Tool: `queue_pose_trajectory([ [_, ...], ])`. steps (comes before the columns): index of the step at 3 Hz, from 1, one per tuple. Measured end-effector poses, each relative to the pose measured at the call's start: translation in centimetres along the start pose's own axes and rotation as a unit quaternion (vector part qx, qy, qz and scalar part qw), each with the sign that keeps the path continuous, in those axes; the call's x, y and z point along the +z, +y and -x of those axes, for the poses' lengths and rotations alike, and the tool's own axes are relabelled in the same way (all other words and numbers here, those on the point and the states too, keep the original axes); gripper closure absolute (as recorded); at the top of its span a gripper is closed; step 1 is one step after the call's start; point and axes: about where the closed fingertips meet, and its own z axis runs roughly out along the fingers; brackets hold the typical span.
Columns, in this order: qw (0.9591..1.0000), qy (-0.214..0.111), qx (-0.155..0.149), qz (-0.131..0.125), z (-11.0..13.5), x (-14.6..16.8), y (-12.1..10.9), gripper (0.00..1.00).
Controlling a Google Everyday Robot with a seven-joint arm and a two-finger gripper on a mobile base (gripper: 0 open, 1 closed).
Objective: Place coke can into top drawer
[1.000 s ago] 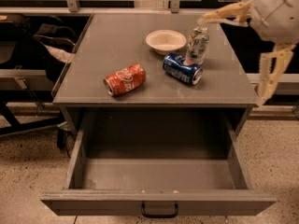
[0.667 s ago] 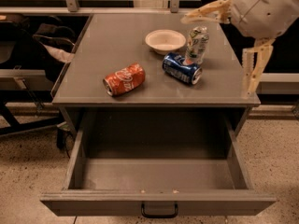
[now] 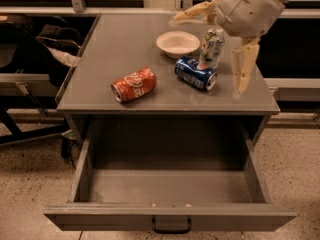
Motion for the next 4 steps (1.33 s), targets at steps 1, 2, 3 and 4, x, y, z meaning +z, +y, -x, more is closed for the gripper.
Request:
queue_pose_trajectory([
  [1,0.9997,-0.017,-0.017,0.006,0.3,2.1,-2.3,0.0],
  [2,0.9998,-0.013,-0.016,-0.006,0.2,2.1,-2.9,0.0],
  [3,0.9997,-0.002,-0.006,-0.023,-0.3,2.7,-4.1,0.0],
  [4,0.9995,-0.003,-0.009,-0.029,-0.9,3.8,-5.8,0.0],
])
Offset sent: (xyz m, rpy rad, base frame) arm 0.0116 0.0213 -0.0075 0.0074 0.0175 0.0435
